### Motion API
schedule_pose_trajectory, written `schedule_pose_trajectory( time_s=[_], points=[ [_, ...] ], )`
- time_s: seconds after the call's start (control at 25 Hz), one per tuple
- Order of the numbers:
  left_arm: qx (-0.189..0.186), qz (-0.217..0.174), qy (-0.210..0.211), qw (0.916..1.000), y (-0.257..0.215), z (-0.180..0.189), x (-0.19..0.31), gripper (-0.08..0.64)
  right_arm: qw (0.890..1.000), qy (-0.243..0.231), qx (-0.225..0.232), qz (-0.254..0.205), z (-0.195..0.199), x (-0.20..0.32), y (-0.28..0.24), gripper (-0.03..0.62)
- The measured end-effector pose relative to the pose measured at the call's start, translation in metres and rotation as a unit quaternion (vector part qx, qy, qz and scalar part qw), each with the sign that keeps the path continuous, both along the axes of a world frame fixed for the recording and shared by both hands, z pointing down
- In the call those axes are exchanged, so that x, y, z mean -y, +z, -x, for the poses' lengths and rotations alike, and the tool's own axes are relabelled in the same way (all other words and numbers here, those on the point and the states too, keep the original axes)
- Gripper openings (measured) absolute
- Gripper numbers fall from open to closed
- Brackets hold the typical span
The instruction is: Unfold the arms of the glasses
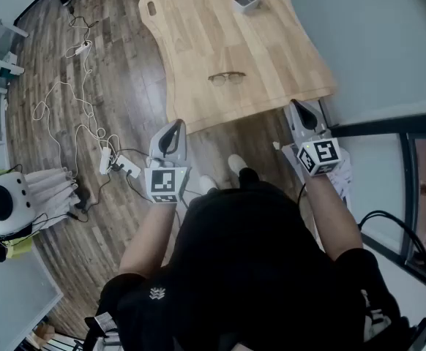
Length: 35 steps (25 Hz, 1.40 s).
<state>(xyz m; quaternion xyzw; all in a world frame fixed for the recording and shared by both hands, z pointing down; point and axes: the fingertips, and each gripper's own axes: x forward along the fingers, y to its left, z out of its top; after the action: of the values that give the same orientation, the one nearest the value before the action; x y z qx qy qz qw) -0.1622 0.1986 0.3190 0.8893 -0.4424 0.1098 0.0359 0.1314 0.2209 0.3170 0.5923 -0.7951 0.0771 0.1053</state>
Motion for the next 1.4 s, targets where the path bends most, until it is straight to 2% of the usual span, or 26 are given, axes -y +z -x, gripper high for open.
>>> schedule_pose_trajectory(
  time_s=[0.2,0.44,0.6,0.8,0.96,1.2,1.4],
  points=[
    [0.037,-0.039,0.038,0.9978,0.001,-0.036,0.014,0.006,1.000,-0.008,0.002,-0.008,-0.011,0.006,0.010,0.000],
    [0.058,-0.037,0.041,0.9968,-0.001,-0.069,0.022,0.006,1.000,-0.003,0.025,0.004,-0.043,0.008,0.035,0.000],
    [0.072,-0.027,0.023,0.9968,0.004,-0.087,0.038,0.006,0.998,-0.040,0.039,0.000,-0.061,0.028,0.040,0.000],
    [0.071,0.002,-0.038,0.9967,0.026,-0.101,0.058,0.006,0.994,-0.103,0.033,-0.002,-0.070,0.059,0.051,0.000],
    [0.081,0.015,-0.045,0.9956,0.040,-0.130,0.059,0.008,0.989,-0.141,0.036,0.002,-0.079,0.081,0.058,0.000],
    [0.108,0.028,-0.011,0.9937,0.050,-0.153,0.080,0.008,0.988,-0.145,0.055,0.016,-0.086,0.111,0.073,0.000],
    [0.107,0.043,0.034,0.9927,0.068,-0.160,0.114,0.006,0.989,-0.130,0.059,0.042,-0.075,0.131,0.088,0.000]
  ],
)
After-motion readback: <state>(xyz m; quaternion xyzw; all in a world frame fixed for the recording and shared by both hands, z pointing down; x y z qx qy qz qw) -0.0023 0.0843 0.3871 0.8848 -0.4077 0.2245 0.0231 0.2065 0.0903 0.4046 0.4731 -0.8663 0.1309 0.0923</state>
